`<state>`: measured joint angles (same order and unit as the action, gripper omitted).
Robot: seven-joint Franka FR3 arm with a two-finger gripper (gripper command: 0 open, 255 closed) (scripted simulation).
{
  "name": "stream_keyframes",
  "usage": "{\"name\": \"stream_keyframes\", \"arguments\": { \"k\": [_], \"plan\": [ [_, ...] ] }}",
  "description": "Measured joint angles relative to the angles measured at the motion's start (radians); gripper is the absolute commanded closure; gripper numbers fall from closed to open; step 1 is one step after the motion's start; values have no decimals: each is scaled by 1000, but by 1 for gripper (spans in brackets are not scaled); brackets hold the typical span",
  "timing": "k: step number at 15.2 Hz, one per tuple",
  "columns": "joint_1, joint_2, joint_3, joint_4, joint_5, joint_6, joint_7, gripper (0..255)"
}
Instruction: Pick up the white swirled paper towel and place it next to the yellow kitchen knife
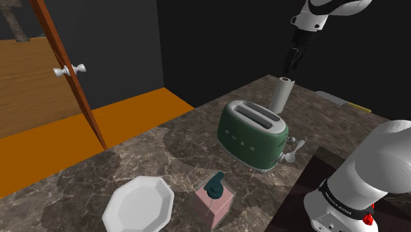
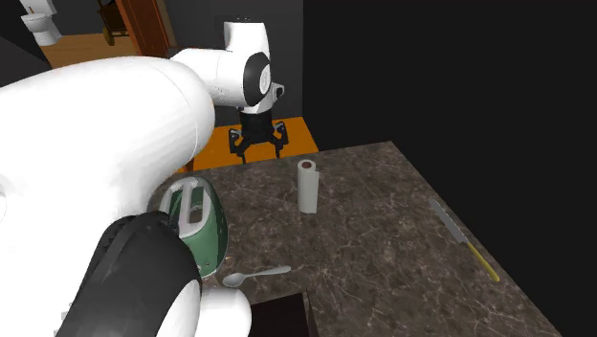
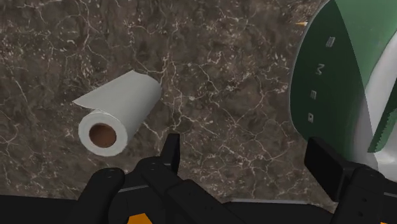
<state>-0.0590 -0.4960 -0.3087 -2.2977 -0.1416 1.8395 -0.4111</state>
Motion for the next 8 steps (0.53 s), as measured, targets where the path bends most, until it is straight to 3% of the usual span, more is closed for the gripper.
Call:
{"name": "stream_keyframes", "arguments": {
  "k": [8],
  "plan": [
    [-1,284,-135,144,61,127,-170,0]
  ]
}}
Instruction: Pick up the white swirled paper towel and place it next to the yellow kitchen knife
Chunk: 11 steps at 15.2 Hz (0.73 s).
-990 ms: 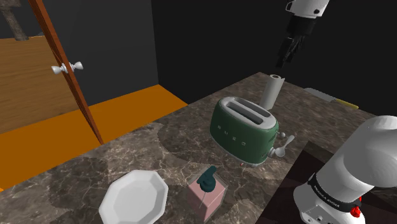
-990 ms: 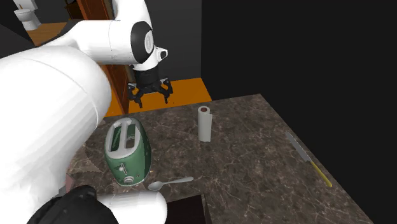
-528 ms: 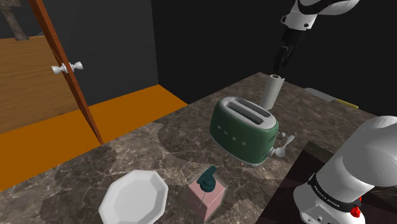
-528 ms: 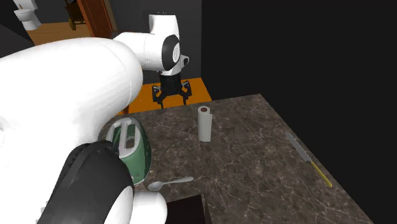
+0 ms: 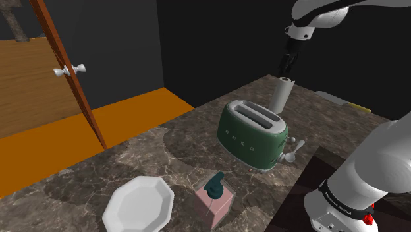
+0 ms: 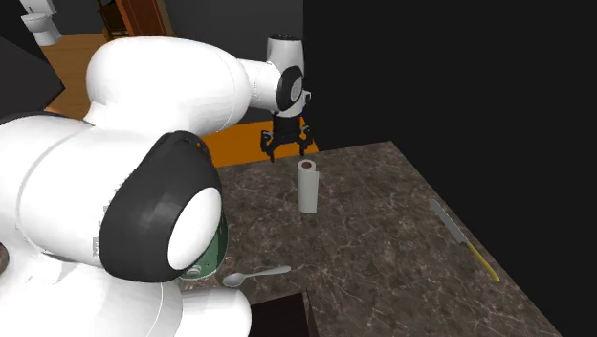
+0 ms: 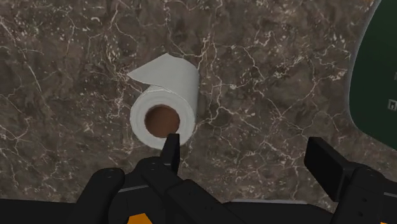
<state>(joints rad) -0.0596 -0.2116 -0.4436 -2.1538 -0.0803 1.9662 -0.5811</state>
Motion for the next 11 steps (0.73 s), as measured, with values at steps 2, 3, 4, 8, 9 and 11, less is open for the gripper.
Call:
{"name": "stream_keyframes", "arguments": {
  "k": [2,3,4,8,9,11],
  "plan": [
    [-8,83,-35,42,33,32,-60,0],
    [-12,118,-48,62,50,41,-85,0],
    [-15,160,-59,89,72,51,-110,0],
    [-27,232,-74,116,110,83,-158,0],
    [-28,239,-75,111,115,94,-161,0],
    [-28,251,-74,97,122,118,-166,0]
  ]
}}
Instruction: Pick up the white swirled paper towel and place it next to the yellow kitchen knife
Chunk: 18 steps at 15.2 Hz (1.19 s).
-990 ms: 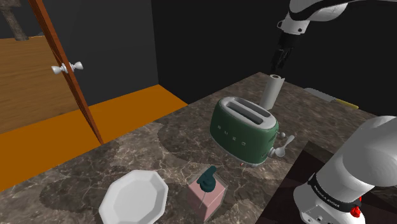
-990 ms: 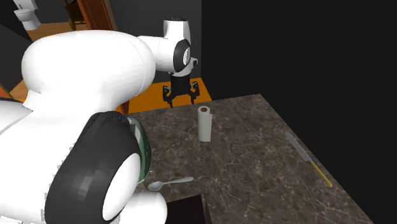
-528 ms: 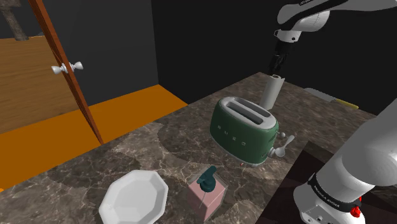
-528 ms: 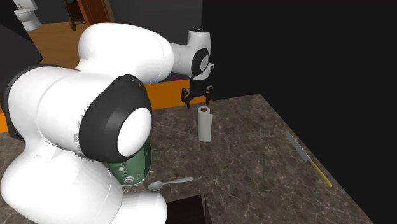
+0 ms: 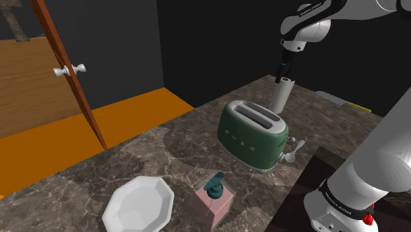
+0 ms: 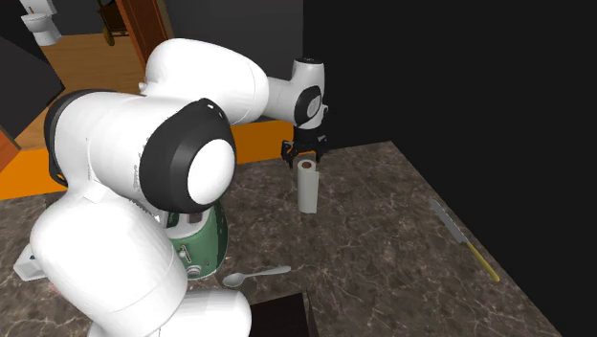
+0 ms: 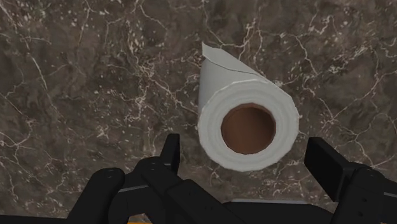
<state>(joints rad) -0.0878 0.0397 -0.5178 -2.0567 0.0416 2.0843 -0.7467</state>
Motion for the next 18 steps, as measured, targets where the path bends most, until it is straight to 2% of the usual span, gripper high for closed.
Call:
{"name": "stream_keyframes", "arguments": {
  "k": [8,9,18],
  "plan": [
    [-2,17,-1,-20,11,35,-9,0],
    [-2,17,-1,-20,11,35,-9,255],
    [-2,17,-1,-20,11,35,-9,255]
  ]
}}
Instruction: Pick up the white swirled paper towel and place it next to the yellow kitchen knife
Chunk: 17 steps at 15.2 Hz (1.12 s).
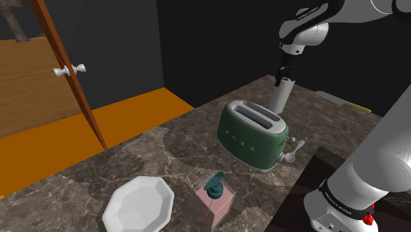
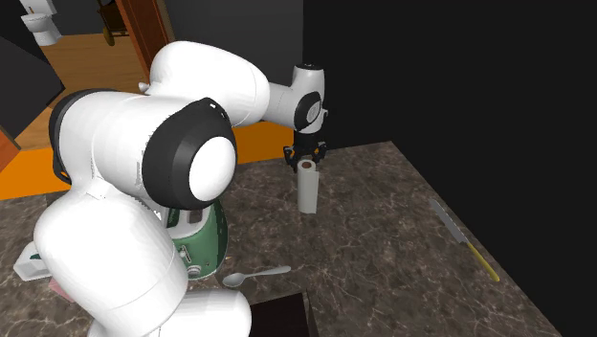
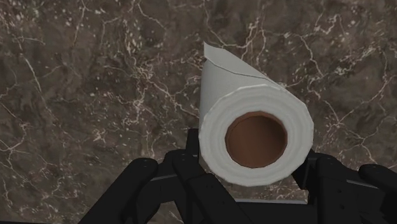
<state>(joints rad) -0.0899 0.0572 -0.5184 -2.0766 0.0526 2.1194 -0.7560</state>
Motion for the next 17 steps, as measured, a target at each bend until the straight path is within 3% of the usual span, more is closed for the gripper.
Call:
{"name": "stream_keyframes", "arguments": {
  "k": [17],
  "plan": [
    [6,-69,3,133,-41,-192,32,255]
  ]
}}
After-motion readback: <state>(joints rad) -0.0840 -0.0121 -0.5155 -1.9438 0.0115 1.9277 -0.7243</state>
